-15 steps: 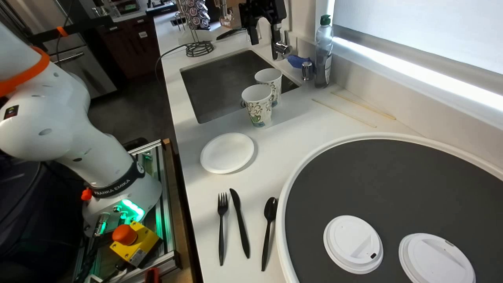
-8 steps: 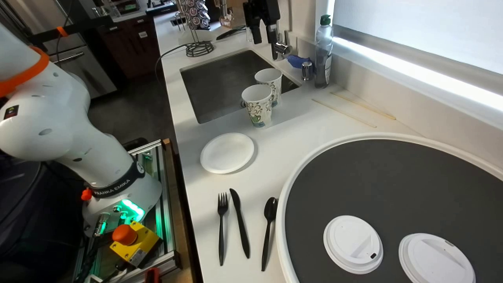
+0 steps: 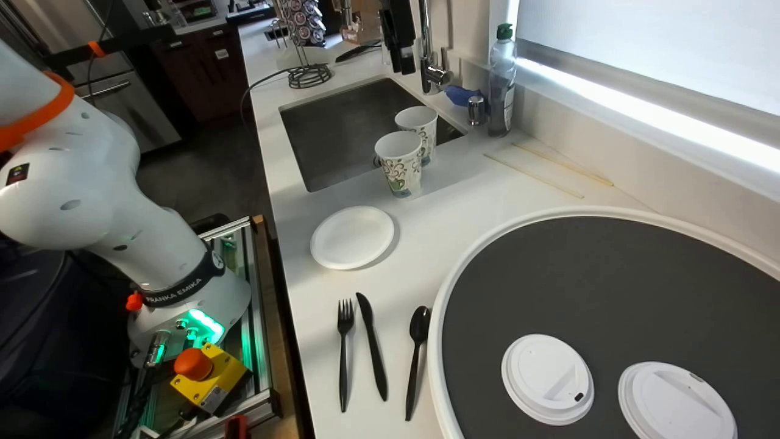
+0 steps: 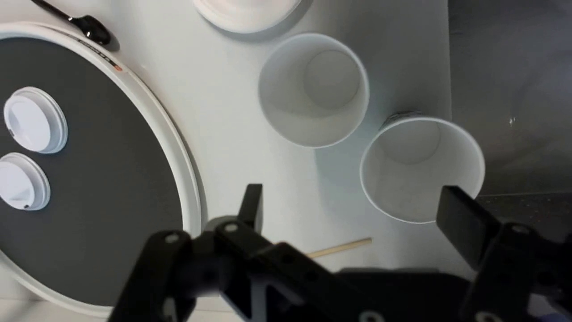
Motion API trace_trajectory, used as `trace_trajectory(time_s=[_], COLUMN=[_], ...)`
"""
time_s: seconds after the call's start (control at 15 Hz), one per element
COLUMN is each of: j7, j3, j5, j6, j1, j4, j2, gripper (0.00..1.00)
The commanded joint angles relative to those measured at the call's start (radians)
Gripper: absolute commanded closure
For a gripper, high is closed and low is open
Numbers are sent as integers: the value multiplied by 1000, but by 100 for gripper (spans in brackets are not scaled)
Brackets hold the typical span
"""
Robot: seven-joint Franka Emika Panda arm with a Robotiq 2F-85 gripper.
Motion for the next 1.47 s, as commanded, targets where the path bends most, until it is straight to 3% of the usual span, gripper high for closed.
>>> trace_trajectory(time_s=[0.0,0.27,0.33,0.73,1.4], j7=[142,241,188,215,469], j3=[17,25,20,23,5], j5=[-7,0,1,2,78], j6=[79,148,98,115,114], j1=[-6,-5,-5,-5,-37], j4=[-81,-131,-75,-94,-114], j2=[-46,-49,-20,-23,-30], gripper=[0,0,0,0,0])
